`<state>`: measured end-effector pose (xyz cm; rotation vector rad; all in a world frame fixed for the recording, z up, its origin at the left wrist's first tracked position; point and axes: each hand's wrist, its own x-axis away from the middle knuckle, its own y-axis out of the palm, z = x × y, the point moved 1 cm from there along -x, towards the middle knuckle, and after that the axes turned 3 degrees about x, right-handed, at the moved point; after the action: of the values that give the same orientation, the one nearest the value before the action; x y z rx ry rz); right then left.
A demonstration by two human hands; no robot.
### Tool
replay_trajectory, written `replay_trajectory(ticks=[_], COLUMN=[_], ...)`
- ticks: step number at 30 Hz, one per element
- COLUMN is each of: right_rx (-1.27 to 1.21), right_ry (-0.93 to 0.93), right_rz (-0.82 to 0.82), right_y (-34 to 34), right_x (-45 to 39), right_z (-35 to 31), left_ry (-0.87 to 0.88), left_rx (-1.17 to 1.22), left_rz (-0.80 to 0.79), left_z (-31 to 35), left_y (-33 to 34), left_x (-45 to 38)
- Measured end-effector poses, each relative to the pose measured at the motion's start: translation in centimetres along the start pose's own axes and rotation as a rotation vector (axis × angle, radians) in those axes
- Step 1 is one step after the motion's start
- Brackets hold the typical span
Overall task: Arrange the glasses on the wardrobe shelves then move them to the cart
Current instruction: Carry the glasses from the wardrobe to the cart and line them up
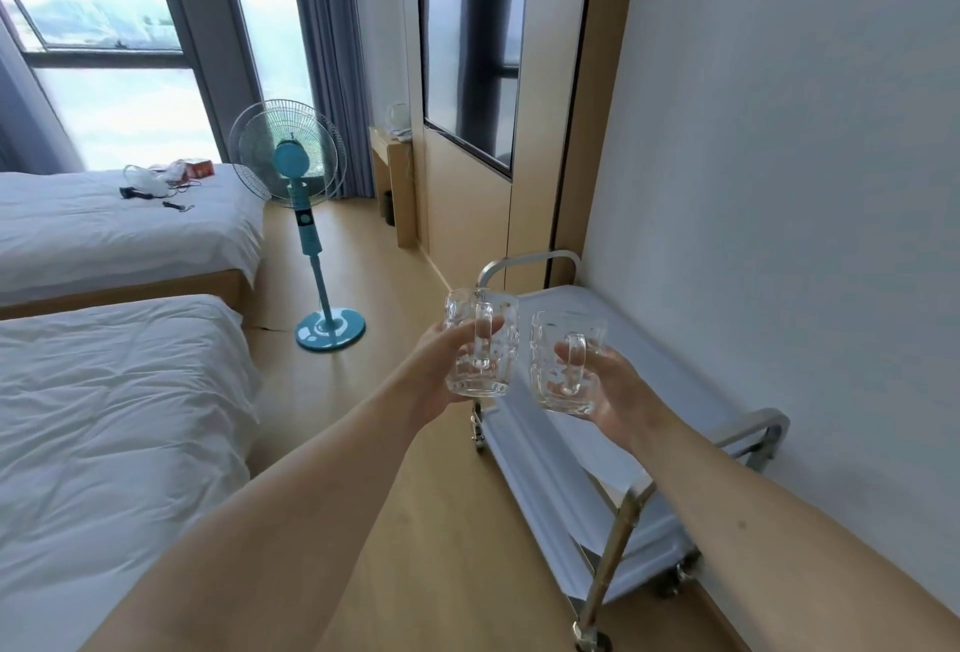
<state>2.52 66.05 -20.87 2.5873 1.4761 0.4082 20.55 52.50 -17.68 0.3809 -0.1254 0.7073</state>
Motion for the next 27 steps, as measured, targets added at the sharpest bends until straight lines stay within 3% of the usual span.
replay_trajectory(ticks=[13, 22, 27], right_rx=[-0.023, -0.053, -0.063], right_ry=[0.044, 0.060, 0.050], right_rz=[0.042, 0.074, 0.181], right_y=[0.2, 0.2, 0.7], right_x=[-18.2, -25.7, -29.4], right_z=[-2.2, -1.9, -1.3], left_ry=[-0.027, -0.083, -0.112], left_rx=[0.001, 0.014, -0.009], left_rz=[0.114, 0.072, -0.011], left_z=[5.2, 6.2, 7.1], left_y=[-4.0, -7.2, -9.2], left_x=[-16.1, -25.3, -31.2])
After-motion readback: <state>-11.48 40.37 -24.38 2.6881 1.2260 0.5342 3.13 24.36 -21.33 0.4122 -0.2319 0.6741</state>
